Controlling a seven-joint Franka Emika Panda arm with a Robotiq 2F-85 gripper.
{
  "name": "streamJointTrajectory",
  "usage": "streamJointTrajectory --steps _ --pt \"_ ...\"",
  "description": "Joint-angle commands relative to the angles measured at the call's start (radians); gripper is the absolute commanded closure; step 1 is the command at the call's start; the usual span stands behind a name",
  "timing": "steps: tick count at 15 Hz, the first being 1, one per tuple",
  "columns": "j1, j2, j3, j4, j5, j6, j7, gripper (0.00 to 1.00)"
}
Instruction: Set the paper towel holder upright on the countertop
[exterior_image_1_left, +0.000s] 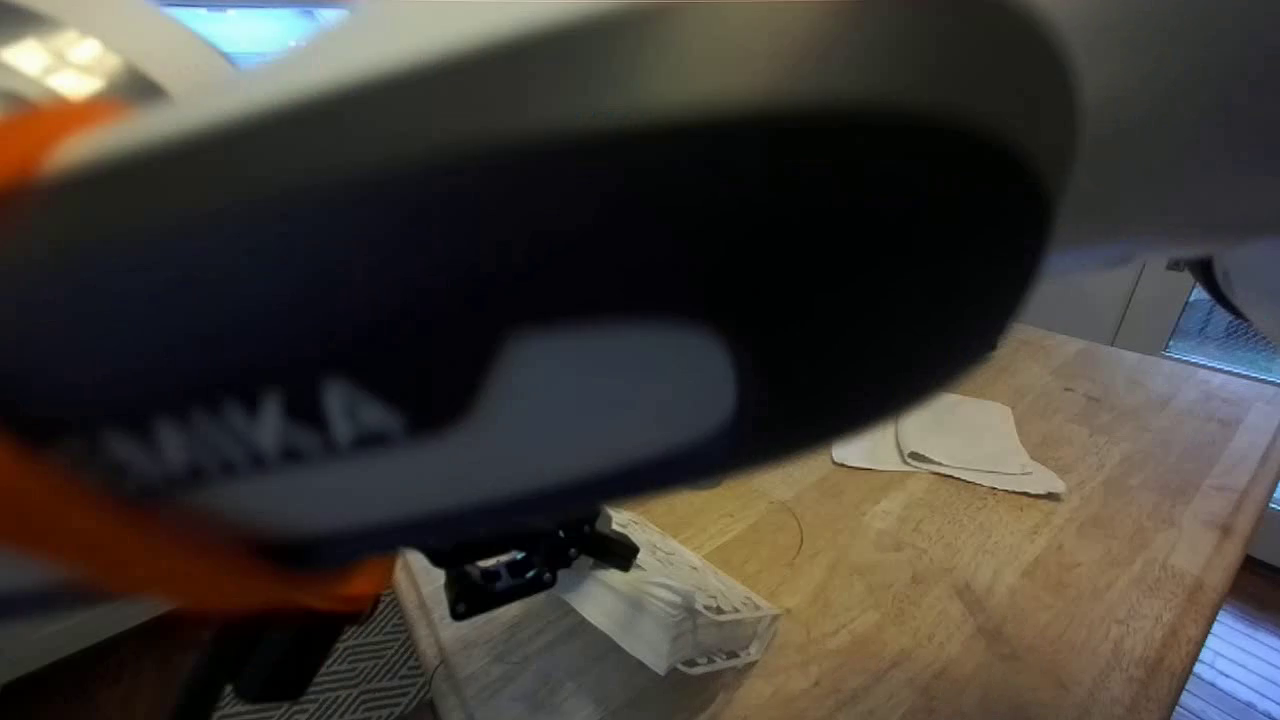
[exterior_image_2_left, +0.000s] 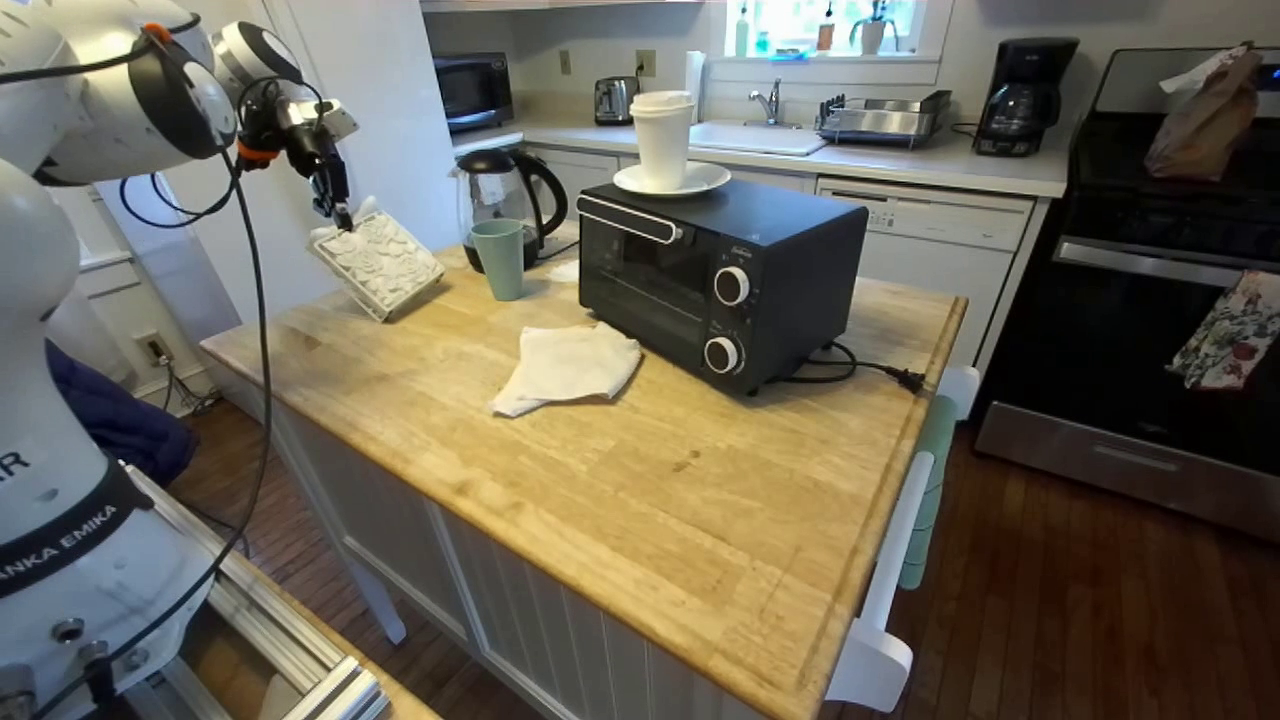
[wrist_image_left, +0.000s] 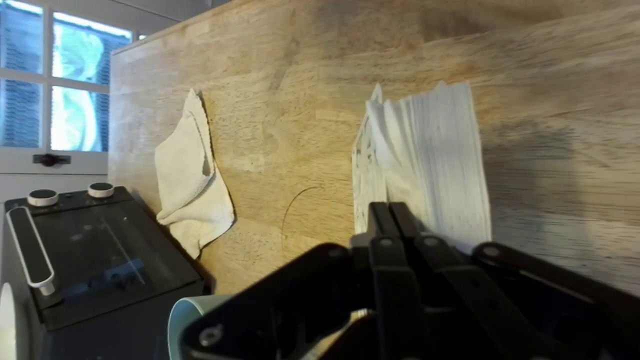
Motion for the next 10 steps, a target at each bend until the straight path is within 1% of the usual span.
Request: streamJointTrajectory --steps 1,6,10 --pt "-0.082 -0.073 0.068 0.000 0.097 -0.001 -0.011 0.99" --pt "-0.206 -0.111 0.157 0.002 0.235 0.017 0.005 0.99" --pt "-0.307 -0.103 0.227 -0.001 0.339 0.068 -0.012 0.99"
